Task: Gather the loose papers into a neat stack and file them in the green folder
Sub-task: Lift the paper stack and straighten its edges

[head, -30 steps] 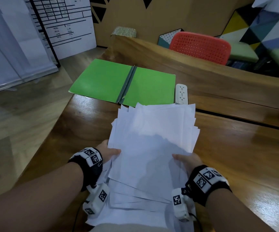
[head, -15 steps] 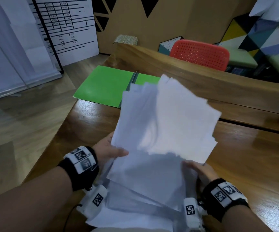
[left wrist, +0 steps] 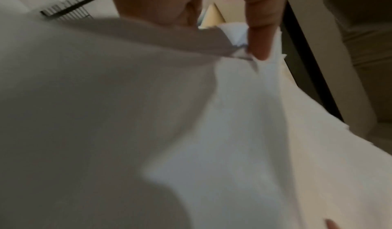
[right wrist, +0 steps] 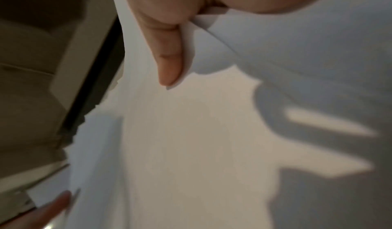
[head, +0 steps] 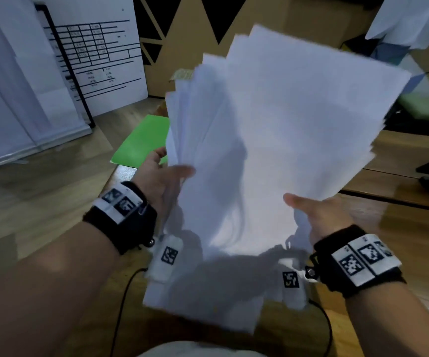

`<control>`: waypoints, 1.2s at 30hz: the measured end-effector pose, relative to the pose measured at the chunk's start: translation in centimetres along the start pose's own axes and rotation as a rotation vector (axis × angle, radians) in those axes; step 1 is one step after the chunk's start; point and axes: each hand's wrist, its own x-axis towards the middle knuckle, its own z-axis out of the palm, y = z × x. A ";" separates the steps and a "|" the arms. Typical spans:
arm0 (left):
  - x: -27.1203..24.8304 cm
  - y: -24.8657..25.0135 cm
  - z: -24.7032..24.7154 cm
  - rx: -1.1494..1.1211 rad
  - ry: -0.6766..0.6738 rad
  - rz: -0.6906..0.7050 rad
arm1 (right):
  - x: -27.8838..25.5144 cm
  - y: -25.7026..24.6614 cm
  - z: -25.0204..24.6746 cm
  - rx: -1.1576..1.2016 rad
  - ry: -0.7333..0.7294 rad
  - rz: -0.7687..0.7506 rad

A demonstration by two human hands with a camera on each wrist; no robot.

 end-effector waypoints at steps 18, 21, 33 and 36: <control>-1.6 -3.2 2.5 0.257 0.042 0.083 | -3.8 1.3 4.7 0.461 0.051 -0.358; -1.9 -3.3 1.1 0.362 0.002 0.118 | -2.4 2.2 2.8 0.383 0.049 -0.329; -1.8 1.3 0.8 0.311 -0.148 0.320 | -0.6 -1.2 -1.2 0.403 -0.197 -0.334; -2.0 2.6 0.2 0.209 -0.213 0.393 | -1.9 -2.5 -1.8 0.512 -0.423 -0.473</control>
